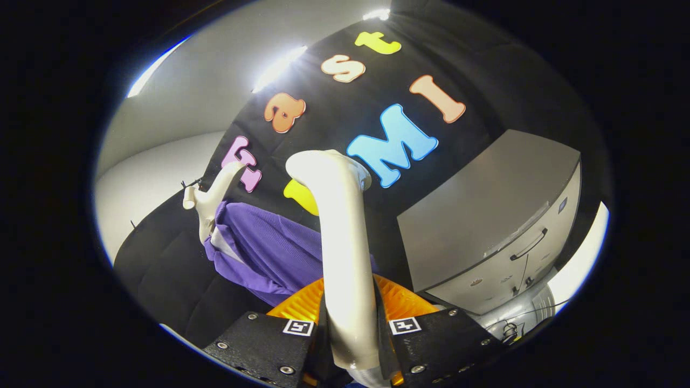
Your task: Iron the clothes twice with a garment steamer, once on the left side and once on the right side.
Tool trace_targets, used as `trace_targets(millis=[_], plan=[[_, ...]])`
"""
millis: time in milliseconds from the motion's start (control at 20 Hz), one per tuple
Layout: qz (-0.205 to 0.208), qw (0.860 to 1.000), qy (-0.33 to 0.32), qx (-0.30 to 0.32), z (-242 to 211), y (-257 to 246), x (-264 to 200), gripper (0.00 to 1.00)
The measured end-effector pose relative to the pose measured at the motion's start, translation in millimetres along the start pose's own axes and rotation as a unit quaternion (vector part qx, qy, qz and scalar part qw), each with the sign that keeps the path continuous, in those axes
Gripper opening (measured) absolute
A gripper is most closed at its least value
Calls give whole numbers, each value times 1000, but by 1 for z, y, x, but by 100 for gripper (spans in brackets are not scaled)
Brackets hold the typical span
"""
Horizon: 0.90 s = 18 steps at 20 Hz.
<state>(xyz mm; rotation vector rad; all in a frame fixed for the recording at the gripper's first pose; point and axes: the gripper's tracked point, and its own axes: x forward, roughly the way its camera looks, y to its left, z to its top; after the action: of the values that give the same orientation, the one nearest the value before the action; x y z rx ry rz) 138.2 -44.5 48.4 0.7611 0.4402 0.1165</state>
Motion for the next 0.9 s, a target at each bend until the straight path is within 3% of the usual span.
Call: trace_targets(millis=[450,900], plan=[[-3,989,-92,-115,1,67,-3,36],[-32,958,-177,-222,-5,110,23,36]])
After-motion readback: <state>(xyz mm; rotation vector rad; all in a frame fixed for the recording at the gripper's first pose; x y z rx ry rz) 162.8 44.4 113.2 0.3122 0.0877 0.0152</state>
